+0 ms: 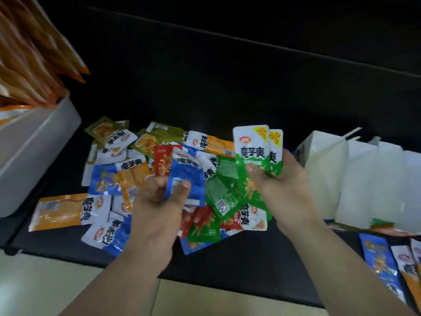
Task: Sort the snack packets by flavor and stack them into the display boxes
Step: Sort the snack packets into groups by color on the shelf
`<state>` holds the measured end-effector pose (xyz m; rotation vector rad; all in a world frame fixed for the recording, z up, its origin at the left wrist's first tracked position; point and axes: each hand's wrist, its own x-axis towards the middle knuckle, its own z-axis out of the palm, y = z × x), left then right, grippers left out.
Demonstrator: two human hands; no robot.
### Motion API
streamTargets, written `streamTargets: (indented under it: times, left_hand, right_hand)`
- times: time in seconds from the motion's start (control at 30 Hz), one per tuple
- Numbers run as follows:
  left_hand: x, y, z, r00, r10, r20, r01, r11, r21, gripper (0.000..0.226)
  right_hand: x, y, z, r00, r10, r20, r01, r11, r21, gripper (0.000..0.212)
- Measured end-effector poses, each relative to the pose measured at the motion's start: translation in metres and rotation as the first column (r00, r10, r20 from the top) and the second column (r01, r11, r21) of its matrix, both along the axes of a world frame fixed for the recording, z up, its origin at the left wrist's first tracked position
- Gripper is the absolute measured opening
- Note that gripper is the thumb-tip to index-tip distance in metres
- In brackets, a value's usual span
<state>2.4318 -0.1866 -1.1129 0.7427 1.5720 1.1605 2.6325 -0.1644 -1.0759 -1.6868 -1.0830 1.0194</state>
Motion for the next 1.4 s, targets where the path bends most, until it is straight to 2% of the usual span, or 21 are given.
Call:
streamTargets:
  times: [0.1, 0.17, 0.23, 0.33, 0.37, 0.43, 0.57, 0.63, 0.7, 0.83, 0.9, 1.03, 1.13, 1.23, 1.33, 1.4]
  left_hand:
    - [0.026, -0.014, -0.001, 0.985, -0.072, 0.155, 0.085, 0.993, -0.082, 0.025]
    - [0.037, -0.021, -0.003, 0.969, -0.136, 0.208, 0.161, 0.981, -0.105, 0.034]
    - [0.044, -0.026, -0.004, 0.953, -0.252, 0.167, 0.268, 0.96, -0.082, 0.035]
    - [0.047, -0.032, -0.003, 0.888, -0.459, 0.01, 0.457, 0.882, -0.118, 0.027]
    - [0.046, -0.033, -0.003, 0.881, -0.47, -0.052, 0.46, 0.878, -0.131, 0.021]
    - [0.044, -0.031, -0.01, 0.909, -0.377, -0.178, 0.356, 0.924, -0.14, 0.01]
    - [0.044, -0.019, -0.02, 0.978, -0.152, -0.144, 0.133, 0.982, -0.137, 0.006]
    - [0.045, -0.015, -0.022, 0.963, -0.195, -0.187, 0.162, 0.971, -0.177, 0.013]
    - [0.045, -0.014, -0.029, 0.932, -0.249, -0.263, 0.214, 0.965, -0.155, 0.022]
    - [0.053, -0.009, -0.033, 0.891, -0.253, -0.378, 0.22, 0.967, -0.129, 0.029]
    - [0.058, -0.005, -0.032, 0.896, -0.216, -0.389, 0.187, 0.976, -0.113, 0.027]
    - [0.065, 0.008, -0.04, 0.925, -0.146, -0.352, 0.114, 0.987, -0.11, 0.022]
    - [0.071, 0.006, -0.035, 0.935, -0.094, -0.341, 0.071, 0.994, -0.079, 0.023]
    - [0.063, -0.015, -0.025, 0.908, -0.163, -0.385, 0.158, 0.986, -0.045, 0.02]
    - [0.061, -0.042, -0.012, 0.842, -0.331, -0.425, 0.34, 0.939, -0.057, 0.036]
    - [0.076, -0.062, -0.002, 0.831, -0.395, -0.391, 0.401, 0.913, -0.071, 0.036]
  right_hand:
    - [0.001, -0.018, -0.002, 0.999, 0.019, -0.049, -0.02, 1.0, -0.016, 0.028]
    - [0.0, -0.033, -0.005, 0.998, 0.065, -0.014, -0.065, 0.997, -0.042, 0.029]
    - [-0.001, -0.047, -0.007, 0.991, 0.133, 0.0, -0.133, 0.988, -0.074, 0.034]
    - [0.005, -0.064, -0.006, 0.98, 0.196, -0.033, -0.198, 0.974, -0.105, 0.059]
    - [0.008, -0.067, -0.005, 0.98, 0.197, -0.028, -0.199, 0.975, -0.101, 0.069]
    - [0.012, -0.071, -0.008, 0.988, 0.152, 0.011, -0.15, 0.986, -0.078, 0.081]
    - [0.015, -0.072, -0.023, 0.997, 0.034, 0.07, -0.031, 0.999, -0.042, 0.09]
    - [0.013, -0.07, -0.03, 0.998, 0.03, 0.055, -0.028, 0.999, -0.035, 0.089]
    - [0.013, -0.069, -0.035, 0.999, 0.032, 0.042, -0.03, 0.998, -0.052, 0.082]
    - [0.016, -0.071, -0.044, 0.998, -0.025, 0.062, 0.03, 0.996, -0.087, 0.076]
    - [0.018, -0.074, -0.046, 0.998, -0.056, 0.023, 0.058, 0.995, -0.087, 0.073]
    - [0.021, -0.087, -0.044, 0.983, -0.108, -0.149, 0.088, 0.987, -0.134, 0.058]
    - [0.032, -0.105, -0.036, 0.975, -0.118, -0.191, 0.086, 0.982, -0.167, 0.056]
    - [0.052, -0.129, -0.025, 0.97, -0.155, -0.187, 0.124, 0.979, -0.164, 0.049]
    - [0.073, -0.154, -0.018, 0.943, -0.252, -0.218, 0.207, 0.956, -0.208, 0.037]
    - [0.088, -0.167, -0.016, 0.926, -0.305, -0.222, 0.252, 0.938, -0.237, 0.029]
